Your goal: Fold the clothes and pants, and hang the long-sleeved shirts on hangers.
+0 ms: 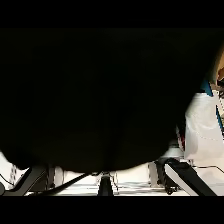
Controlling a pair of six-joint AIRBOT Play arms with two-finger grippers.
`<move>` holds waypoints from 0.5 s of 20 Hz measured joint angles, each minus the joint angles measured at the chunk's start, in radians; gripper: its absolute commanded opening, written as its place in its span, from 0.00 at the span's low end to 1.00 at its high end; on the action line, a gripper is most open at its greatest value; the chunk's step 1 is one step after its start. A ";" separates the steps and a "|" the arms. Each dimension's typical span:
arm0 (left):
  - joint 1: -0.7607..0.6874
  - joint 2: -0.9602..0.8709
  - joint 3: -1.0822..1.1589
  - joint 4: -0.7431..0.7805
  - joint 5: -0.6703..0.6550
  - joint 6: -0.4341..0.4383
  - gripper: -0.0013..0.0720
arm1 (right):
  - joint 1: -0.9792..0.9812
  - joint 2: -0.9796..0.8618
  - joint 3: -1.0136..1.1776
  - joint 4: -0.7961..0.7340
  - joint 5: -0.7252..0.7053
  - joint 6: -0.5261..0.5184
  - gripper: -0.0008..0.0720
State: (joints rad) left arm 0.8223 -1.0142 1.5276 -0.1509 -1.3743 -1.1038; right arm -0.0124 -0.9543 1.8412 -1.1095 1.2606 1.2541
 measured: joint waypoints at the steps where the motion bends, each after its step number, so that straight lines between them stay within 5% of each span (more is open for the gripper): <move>1: -0.053 -0.012 -0.051 0.090 0.017 0.008 0.02 | 0.000 -0.060 -0.050 -0.006 0.010 0.005 0.03; 6: -0.300 -0.174 -0.317 0.425 0.270 0.088 0.02 | 0.000 -0.358 -0.289 -0.013 -0.096 0.020 0.03; 10: -0.420 -0.436 -0.369 0.481 0.518 0.180 0.02 | 0.000 -0.604 -0.361 0.000 -0.301 0.021 0.03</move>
State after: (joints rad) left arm 0.4026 -1.4502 1.1591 0.3298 -0.8562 -0.9237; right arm -0.0120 -1.5585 1.4803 -1.1099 0.9592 1.2747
